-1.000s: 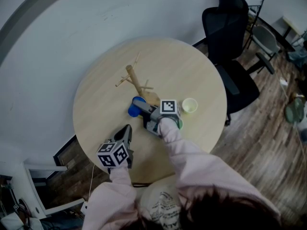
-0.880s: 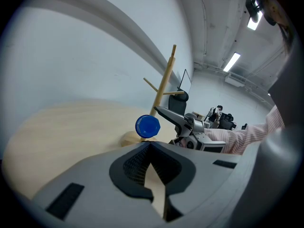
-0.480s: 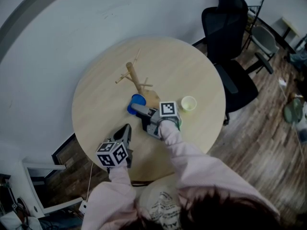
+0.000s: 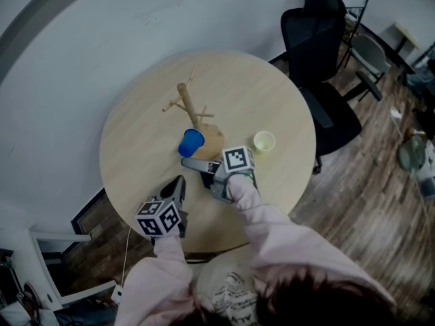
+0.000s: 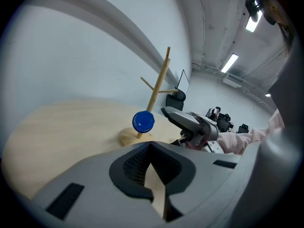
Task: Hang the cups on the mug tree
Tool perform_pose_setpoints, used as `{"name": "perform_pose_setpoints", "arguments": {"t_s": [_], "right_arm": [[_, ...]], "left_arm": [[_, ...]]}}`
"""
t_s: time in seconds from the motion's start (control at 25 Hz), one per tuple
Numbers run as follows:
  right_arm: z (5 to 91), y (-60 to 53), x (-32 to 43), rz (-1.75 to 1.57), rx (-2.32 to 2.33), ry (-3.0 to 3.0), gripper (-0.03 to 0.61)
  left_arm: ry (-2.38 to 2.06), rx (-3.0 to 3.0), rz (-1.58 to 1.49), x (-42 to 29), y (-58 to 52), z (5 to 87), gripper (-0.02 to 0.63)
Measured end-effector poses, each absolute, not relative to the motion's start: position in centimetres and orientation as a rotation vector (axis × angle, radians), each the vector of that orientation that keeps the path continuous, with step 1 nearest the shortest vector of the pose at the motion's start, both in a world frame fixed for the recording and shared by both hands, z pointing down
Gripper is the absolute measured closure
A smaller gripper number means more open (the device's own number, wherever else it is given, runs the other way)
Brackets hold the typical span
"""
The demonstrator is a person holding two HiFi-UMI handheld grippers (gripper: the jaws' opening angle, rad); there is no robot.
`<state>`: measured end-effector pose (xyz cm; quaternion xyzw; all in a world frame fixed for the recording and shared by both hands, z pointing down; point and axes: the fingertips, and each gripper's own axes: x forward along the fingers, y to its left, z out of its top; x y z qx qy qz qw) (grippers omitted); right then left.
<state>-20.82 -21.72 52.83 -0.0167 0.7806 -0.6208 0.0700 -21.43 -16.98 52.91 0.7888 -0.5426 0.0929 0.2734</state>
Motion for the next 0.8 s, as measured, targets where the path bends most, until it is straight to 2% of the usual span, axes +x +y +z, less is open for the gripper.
{"name": "perform_pose_setpoints", "arguments": {"t_s": [0.04, 0.28, 0.44, 0.6, 0.64, 0.8], "right_arm": [[52.7, -21.5, -20.8, -1.840, -0.046, 2.376, 0.178], [51.3, -20.9, -20.2, -1.692, -0.057, 2.455, 0.247], [49.8, -20.0, -19.5, -1.583, -0.052, 2.478, 0.338], [51.5, -19.6, -17.8, -1.544, -0.241, 2.562, 0.379], [51.8, -19.6, -17.4, -1.523, -0.284, 2.574, 0.418], [51.9, -19.1, -16.1, -1.447, -0.367, 2.575, 0.460]], "left_arm": [[-1.456, 2.124, 0.249, -21.4, -16.9, 52.9, 0.614], [-1.434, 2.143, 0.241, -21.3, -16.4, 52.9, 0.614], [-1.405, 2.163, 0.244, -20.9, -16.2, 52.9, 0.614], [-1.365, 2.189, 0.251, -20.1, -15.8, 53.2, 0.614], [-1.354, 2.196, 0.254, -20.0, -15.7, 53.2, 0.614], [-1.311, 2.222, 0.273, -19.4, -15.3, 53.7, 0.614]]}}
